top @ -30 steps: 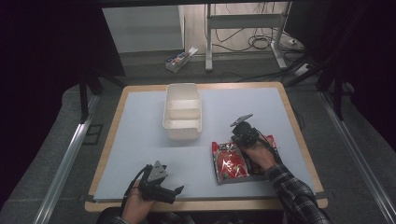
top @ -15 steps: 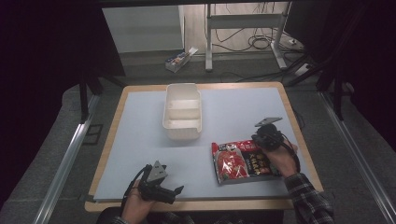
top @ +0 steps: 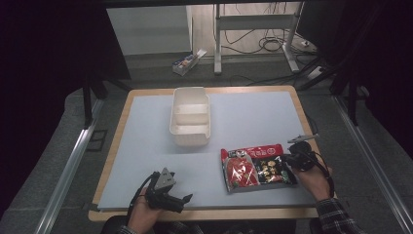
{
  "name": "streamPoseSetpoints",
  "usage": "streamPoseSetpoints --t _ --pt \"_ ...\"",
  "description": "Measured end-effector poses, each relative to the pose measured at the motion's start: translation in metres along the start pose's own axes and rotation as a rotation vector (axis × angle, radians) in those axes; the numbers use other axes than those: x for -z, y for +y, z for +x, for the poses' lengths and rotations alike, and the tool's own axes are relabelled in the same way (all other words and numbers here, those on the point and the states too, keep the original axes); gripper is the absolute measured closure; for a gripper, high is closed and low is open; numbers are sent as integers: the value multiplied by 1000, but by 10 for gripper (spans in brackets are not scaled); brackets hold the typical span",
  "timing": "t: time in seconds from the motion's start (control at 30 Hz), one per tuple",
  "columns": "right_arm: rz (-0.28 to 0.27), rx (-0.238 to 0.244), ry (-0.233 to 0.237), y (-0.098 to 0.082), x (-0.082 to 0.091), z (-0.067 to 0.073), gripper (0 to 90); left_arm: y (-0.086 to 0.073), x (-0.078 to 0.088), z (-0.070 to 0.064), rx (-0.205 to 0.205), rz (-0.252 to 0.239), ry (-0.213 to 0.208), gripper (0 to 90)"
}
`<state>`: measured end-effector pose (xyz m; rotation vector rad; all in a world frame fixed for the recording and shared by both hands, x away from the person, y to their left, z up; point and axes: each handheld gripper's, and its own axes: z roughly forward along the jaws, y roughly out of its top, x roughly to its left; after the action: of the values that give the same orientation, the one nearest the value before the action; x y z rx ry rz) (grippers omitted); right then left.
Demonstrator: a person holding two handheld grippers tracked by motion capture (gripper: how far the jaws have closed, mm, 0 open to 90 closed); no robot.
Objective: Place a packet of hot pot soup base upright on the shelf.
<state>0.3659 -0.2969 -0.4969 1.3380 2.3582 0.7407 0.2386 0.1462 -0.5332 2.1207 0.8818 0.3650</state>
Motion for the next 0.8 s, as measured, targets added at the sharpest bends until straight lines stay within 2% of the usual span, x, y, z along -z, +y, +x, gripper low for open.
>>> streamPoseSetpoints --t 0.07,0.23,0.37,0.57,0.67,0.73,0.8 --pt "6 15 -12 2 -1 3 891 0 0 1 3 -1 -2 26" --pt "-12 13 24 8 -5 9 892 1 -3 3 15 -7 -3 28" --pt "-23 55 34 18 -13 22 892 3 -6 4 18 -4 -5 29" --pt "-66 101 57 35 -27 38 891 10 -12 7 24 -8 -12 40" --pt "-81 115 65 35 -28 37 886 17 -18 8 9 -7 -35 37" --pt "-94 119 54 33 -26 32 840 25 -21 8 21 -26 -83 48" --pt "-107 105 70 31 -22 27 797 34 -25 6 0 -34 -91 104"
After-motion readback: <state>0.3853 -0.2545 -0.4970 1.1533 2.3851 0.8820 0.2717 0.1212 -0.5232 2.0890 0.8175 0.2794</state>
